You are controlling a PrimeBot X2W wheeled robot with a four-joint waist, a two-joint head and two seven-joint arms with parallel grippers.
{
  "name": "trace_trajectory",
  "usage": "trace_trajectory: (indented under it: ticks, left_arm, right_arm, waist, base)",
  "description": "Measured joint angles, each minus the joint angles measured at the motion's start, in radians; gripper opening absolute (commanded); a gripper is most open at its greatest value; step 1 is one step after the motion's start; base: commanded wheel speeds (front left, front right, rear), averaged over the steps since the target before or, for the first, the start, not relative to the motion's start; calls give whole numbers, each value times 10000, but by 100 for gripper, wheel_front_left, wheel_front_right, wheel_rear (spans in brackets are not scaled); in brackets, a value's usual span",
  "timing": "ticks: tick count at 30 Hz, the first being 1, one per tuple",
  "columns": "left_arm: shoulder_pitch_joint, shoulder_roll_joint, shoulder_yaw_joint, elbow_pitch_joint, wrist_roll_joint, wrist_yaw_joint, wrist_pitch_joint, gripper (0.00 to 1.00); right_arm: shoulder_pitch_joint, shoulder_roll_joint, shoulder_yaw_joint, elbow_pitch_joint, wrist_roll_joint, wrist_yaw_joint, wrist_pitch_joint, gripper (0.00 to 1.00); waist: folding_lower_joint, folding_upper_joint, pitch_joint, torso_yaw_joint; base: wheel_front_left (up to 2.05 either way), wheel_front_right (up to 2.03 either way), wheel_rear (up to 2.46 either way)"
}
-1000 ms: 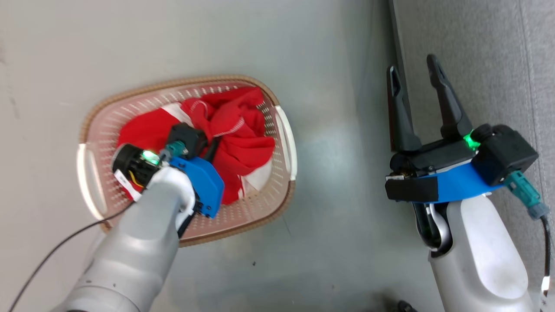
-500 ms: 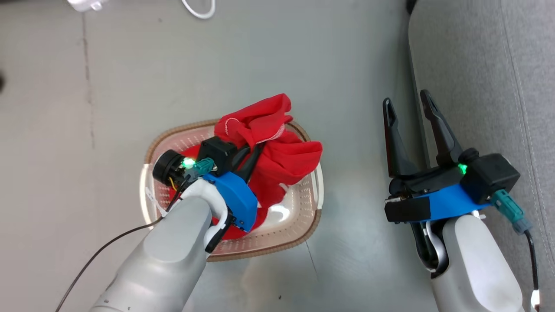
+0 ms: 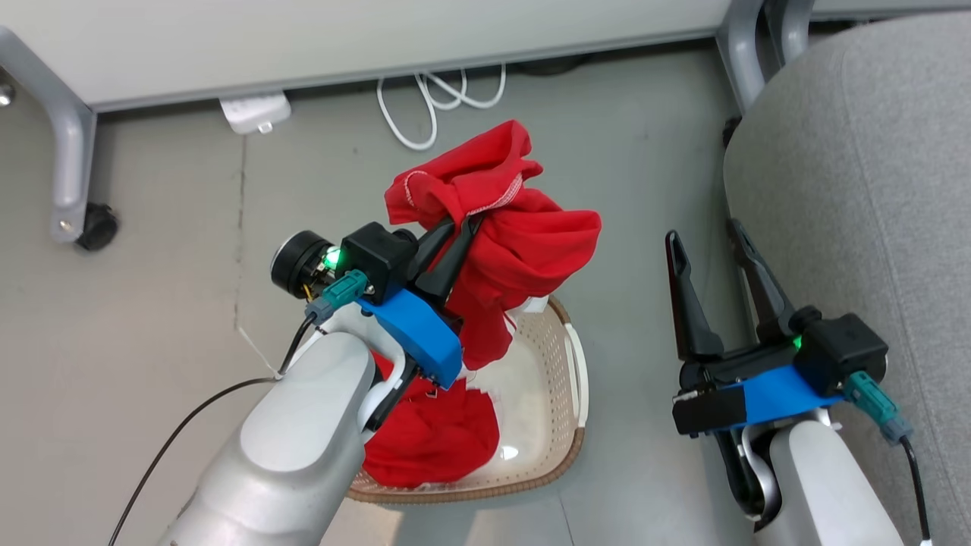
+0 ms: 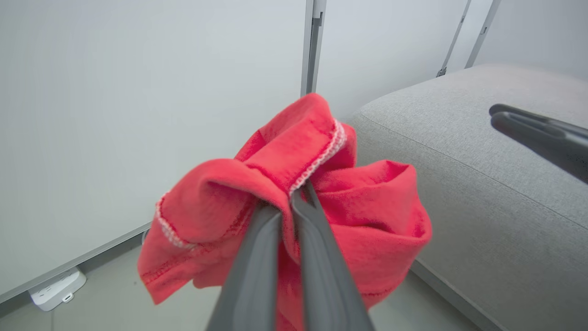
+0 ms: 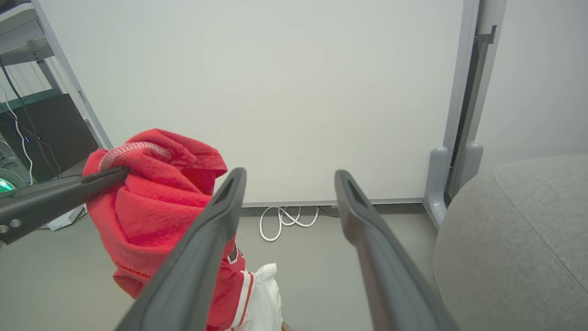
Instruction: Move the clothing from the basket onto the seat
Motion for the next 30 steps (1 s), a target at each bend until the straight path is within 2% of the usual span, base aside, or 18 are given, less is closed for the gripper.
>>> trace_trajectory:
  ticks: [14,30]
  left_arm:
    - [-42,12,387,-1860,631,0,-8,0]
    - [7,79,56,-3158,717,38,113,0]
  right_arm:
    - [811,-2,63,228,171,0,0,100]
    - [1210,-2,359,245,173,0,0,100]
  waist:
    - [0,0,-1484,136]
    - [1,0,-2115,220]
  base:
    - [0,0,0]
    - [0,0,0]
